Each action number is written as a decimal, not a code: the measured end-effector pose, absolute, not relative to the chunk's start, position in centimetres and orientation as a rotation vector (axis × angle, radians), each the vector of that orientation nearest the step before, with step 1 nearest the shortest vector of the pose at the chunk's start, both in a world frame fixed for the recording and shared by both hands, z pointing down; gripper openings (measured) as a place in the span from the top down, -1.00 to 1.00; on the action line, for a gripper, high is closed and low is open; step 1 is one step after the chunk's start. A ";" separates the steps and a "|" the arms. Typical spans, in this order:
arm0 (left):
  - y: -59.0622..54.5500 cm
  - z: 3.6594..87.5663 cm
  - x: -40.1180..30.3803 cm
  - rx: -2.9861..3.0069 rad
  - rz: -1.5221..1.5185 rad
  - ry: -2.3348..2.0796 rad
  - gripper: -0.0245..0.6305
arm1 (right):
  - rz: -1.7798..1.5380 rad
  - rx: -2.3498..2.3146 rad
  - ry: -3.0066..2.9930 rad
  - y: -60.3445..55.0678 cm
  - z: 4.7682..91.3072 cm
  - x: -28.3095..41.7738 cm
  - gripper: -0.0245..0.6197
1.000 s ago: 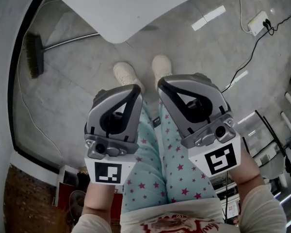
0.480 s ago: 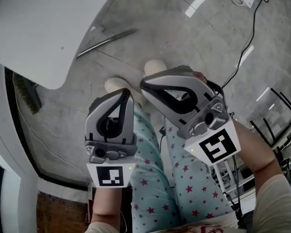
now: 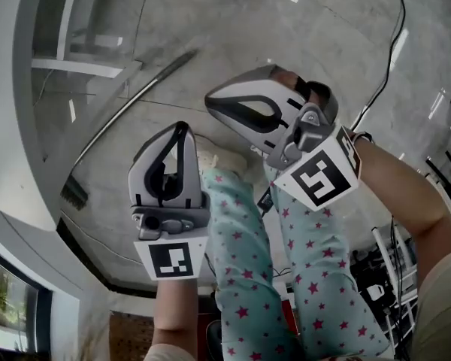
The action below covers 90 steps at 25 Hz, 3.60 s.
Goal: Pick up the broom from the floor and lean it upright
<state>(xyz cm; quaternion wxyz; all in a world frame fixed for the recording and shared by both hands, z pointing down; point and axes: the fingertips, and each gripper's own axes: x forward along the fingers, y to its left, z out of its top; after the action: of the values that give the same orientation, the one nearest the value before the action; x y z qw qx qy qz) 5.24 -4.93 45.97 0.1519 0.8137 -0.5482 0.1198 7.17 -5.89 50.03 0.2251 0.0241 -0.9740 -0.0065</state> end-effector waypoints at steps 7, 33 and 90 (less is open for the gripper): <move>-6.3 49.0 6.4 2.448 0.372 -1.488 0.87 | 0.025 0.174 -2.600 -6.8 58.0 7.9 0.85; -9.8 51.3 8.0 2.545 0.310 -1.330 0.87 | -0.119 -0.327 -2.325 -4.2 75.4 3.3 0.40; 23.1 1.1 -23.7 1.257 0.178 -2.677 0.87 | -0.591 -0.847 -2.609 20.5 8.5 -27.7 0.61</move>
<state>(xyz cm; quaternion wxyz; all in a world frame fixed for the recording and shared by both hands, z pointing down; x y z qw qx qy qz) -23.69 23.14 1.05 0.0892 0.4227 -0.8999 0.0598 -27.72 20.48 8.47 0.1672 -0.2976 -0.9168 -0.2075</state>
